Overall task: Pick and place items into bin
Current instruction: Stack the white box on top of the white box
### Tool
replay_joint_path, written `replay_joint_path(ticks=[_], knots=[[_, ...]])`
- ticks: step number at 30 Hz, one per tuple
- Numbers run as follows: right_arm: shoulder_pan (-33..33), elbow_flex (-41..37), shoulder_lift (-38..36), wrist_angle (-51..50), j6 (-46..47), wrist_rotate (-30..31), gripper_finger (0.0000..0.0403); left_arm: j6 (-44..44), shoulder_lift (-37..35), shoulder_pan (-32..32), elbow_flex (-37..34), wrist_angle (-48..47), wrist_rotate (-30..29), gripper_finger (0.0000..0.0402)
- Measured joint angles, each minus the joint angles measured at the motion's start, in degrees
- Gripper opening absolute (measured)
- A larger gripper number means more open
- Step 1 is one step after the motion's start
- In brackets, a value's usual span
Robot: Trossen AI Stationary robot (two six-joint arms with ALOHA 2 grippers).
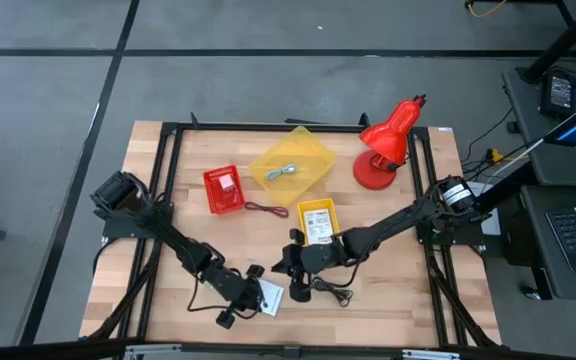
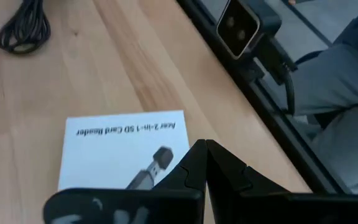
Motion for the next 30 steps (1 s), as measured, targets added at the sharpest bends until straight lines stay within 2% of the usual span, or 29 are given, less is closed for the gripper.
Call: replay_joint_path(ticks=[10, 18, 30], knots=[[0.0, 0.0, 0.0, -4.2, 1.5, 0.0, 0.0, -5.3, 2.8, -2.1, 0.0, 0.6, -4.8, 0.0002], [0.0, 0.0, 0.0, -4.7, 0.0, 0.0, 0.0, -6.0, 4.3, -2.2, 0.1, 3.8, -5.8, 0.0002], [0.0, 0.0, 0.0, -4.7, -0.1, 0.0, 0.0, -6.7, 4.2, -2.0, 0.2, -0.7, -6.3, 0.0002]])
